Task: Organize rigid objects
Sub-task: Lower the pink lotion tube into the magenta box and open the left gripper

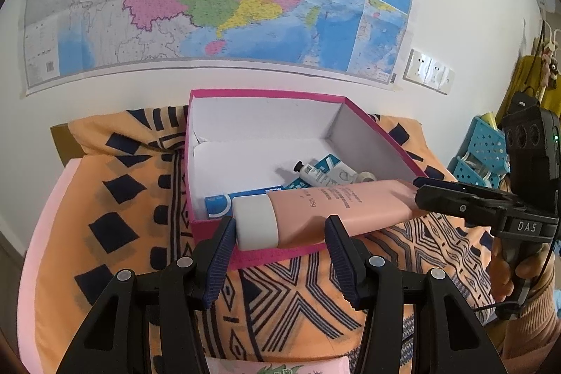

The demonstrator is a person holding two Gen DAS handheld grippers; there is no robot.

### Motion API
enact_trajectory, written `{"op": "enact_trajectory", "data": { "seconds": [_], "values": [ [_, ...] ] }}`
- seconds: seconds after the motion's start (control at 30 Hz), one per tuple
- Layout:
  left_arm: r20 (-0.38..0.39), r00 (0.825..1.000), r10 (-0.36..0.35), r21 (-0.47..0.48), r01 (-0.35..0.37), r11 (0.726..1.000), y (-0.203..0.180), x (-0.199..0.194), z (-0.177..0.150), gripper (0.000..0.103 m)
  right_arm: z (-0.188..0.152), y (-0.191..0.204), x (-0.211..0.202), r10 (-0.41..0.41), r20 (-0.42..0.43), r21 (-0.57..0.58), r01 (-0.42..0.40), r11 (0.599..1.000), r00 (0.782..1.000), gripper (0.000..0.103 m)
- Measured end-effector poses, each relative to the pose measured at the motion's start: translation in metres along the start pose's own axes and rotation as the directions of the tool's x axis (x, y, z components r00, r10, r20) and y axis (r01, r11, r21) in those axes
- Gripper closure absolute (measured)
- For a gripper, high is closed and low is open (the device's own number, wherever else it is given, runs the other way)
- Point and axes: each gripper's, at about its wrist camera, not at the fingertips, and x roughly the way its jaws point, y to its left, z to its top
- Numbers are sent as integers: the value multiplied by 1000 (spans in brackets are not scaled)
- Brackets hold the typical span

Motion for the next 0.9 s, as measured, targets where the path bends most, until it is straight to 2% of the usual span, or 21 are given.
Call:
{"op": "enact_trajectory", "data": {
  "seconds": [0.9],
  "values": [
    [4,1000,26,22,-26,999,8,17,24,51,26,-9,15,-16,9,4,16,1000,1000,47]
  ]
}}
